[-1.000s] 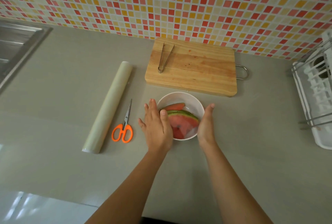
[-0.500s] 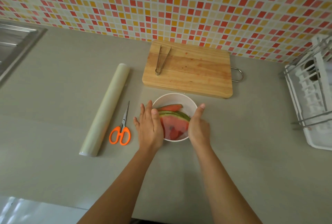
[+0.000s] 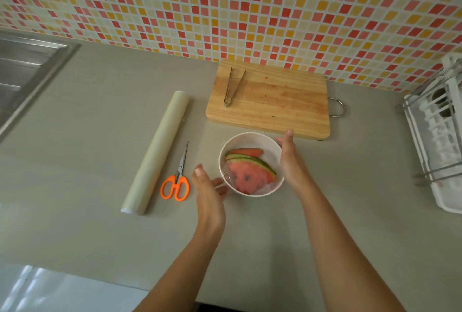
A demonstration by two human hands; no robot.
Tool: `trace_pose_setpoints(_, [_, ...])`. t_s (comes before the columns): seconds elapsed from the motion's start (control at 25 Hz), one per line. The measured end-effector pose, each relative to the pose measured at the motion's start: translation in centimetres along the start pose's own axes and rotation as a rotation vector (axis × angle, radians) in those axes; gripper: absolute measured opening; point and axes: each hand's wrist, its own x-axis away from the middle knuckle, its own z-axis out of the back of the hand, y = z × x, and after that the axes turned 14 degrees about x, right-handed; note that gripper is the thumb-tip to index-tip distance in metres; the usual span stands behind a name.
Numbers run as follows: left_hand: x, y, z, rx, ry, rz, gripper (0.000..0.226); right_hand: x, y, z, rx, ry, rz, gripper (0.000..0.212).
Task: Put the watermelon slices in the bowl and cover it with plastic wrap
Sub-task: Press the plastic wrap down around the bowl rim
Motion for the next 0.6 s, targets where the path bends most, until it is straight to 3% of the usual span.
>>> trace_pose_setpoints(0.12, [-1.2, 1.8, -0.7, 0.041, -0.081, -0.009, 0.058, 0.4, 0.2, 0.0, -0.062, -0.134, -0.058, 0.12])
trace_pose_setpoints(0.24, [-4.7, 3.5, -1.6, 0.076, -0.218, 0.066, 0.05, 2.8, 1.7, -0.2, -0.198, -0.318, -0.237, 0.103])
trace_pose_setpoints(0.36, [-7.4, 4.1, -2.2, -0.127, -0.284, 0.107, 0.049, 4.0, 3.4, -0.2, 0.032, -0.358, -0.27, 0.11])
trace_pose_setpoints(0.4, [-7.9, 3.9, -2.3, -0.221, -0.304, 0.1, 0.052, 3.5, 3.5, 0.0, 0.093, -0.335, -0.242, 0.105])
trace_pose_setpoints(0.48, [-8.2, 3.8, -2.6, -0.312, -0.338, 0.12, 0.06, 1.9, 2.9, 0.8, 0.106, -0.25, -0.153, 0.076])
trace_pose_setpoints(0.6, [-8.4, 3.9, -2.7, -0.31, -0.343, 0.145, 0.045, -0.9, 1.3, 0.9, 0.048, -0.23, -0.113, 0.054])
